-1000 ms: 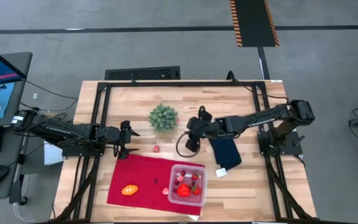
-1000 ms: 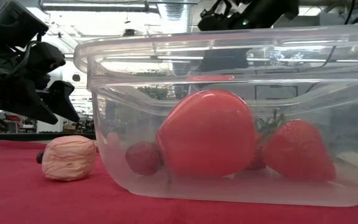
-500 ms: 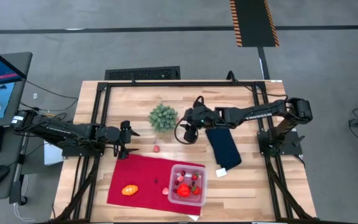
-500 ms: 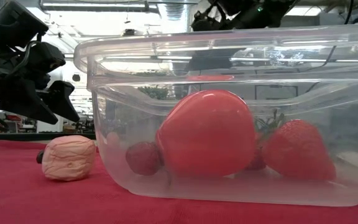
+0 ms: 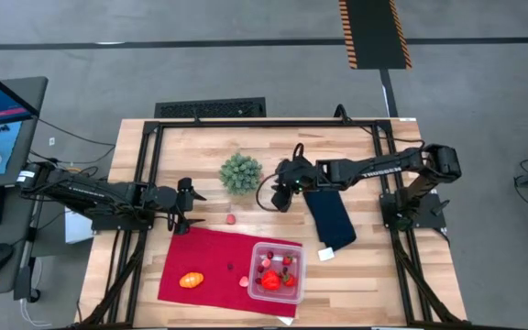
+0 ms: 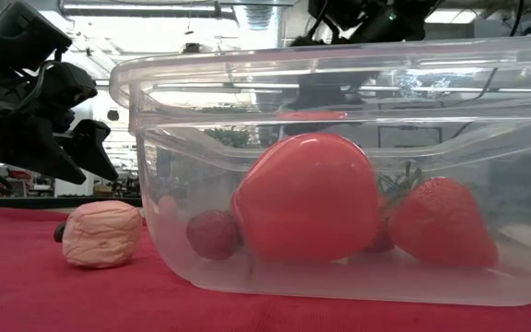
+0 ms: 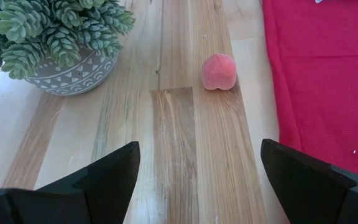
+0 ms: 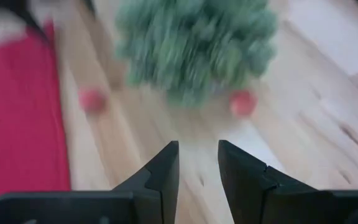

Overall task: Pick and placing Produce into tupperware
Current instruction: Put the top apricot into the transparent bin

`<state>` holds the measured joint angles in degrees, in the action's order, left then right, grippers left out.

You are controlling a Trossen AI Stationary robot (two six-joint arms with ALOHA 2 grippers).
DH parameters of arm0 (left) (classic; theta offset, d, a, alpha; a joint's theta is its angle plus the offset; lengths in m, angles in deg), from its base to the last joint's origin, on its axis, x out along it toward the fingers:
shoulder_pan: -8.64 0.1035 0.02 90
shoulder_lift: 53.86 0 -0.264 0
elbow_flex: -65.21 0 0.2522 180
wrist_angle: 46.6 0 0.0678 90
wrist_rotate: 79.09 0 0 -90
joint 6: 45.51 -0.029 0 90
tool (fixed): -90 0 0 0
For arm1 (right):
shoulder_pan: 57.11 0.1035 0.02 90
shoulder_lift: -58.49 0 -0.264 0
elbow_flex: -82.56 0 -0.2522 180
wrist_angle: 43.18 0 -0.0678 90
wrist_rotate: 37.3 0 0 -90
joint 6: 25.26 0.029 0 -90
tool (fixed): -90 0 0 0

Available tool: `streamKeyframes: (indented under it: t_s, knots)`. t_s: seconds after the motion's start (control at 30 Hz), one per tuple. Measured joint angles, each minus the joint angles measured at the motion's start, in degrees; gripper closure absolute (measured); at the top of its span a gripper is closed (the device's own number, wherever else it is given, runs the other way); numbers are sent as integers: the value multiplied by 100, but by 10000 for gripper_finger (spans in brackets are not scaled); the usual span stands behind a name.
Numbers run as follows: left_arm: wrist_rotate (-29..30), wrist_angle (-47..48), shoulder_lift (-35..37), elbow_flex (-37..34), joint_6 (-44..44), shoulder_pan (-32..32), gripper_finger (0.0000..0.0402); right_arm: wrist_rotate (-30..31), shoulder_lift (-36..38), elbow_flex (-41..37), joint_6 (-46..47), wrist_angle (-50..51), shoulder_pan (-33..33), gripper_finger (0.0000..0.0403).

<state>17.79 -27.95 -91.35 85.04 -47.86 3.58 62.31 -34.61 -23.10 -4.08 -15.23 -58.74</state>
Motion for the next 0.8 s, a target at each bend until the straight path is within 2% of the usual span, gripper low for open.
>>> streamKeyframes:
  t_s: [0.17,0.23,0.37,0.47,0.6,0.7,0.8]
  knots:
    - [1,2,2,0,0,2,75,7,-16,-25,-23,355,53,275]
    - [1,0,0,0,0,2,75,125,-211,-84,-56,-104,154,276]
    - [0,0,0,0,0,1,75,-33,-459,-344,-85,-895,283,276]
    - [1,8,0,0,0,1,75,-45,-529,-677,-52,-1165,233,276]
    - [0,4,0,0,0,0,75,528,-440,-1517,1,-2864,280,276]
    - [0,4,1,0,0,1,75,605,-430,-2193,-163,-4388,278,276]
    - [0,2,0,0,0,0,75,766,-474,-2698,-332,-5316,194,276]
